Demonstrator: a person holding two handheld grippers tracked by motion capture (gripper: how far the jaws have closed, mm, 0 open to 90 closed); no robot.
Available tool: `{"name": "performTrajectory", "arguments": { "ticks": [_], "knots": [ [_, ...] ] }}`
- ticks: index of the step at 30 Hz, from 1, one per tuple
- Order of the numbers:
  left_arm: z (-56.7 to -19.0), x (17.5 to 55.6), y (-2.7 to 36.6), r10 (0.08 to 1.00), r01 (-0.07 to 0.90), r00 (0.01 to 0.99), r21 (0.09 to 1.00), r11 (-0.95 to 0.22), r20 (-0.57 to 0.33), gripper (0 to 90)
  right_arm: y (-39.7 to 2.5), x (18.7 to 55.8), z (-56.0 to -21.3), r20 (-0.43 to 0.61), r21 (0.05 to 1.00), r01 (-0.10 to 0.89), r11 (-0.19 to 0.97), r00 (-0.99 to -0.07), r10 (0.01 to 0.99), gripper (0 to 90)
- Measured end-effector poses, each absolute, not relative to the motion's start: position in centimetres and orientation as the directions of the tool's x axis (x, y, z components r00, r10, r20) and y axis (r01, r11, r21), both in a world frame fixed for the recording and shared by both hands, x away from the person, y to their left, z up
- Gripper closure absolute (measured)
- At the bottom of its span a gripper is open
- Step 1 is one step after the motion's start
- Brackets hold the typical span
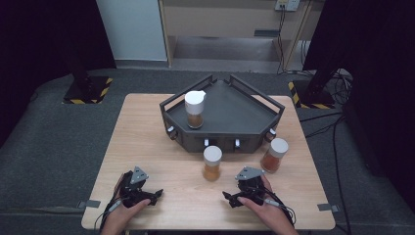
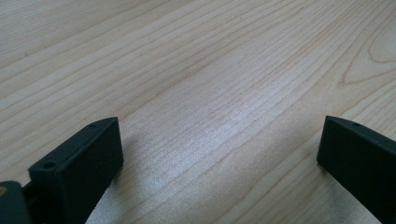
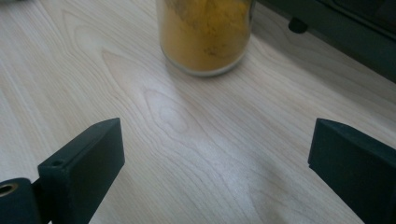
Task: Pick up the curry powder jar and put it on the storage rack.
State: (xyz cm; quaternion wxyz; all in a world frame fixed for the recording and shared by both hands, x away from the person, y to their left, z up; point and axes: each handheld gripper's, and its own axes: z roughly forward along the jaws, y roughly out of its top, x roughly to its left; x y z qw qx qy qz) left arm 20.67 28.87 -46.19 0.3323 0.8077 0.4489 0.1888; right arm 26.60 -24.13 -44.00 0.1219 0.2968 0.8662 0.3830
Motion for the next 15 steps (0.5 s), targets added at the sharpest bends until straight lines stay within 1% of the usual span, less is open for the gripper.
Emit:
{"name": "performTrajectory", "arguments": {
  "ticks": [3, 15],
  "knots": [
    [-46.2, 20.7, 28.9, 0.851, 0.600, 0.525, 0.707, -0.376, 0.006, 0.0, -24.3, 26.9, -43.4, 0.027, 0.732, 0.420, 0.536, -0.804, 0.594, 4.7],
    [-46.2, 20.7, 28.7, 0.855, 0.602, 0.519, 0.708, -0.371, 0.006, 0.0, -23.2, 26.7, -40.8, -0.010, 0.728, 0.405, 0.553, -0.800, 0.600, 6.8]
  ]
}}
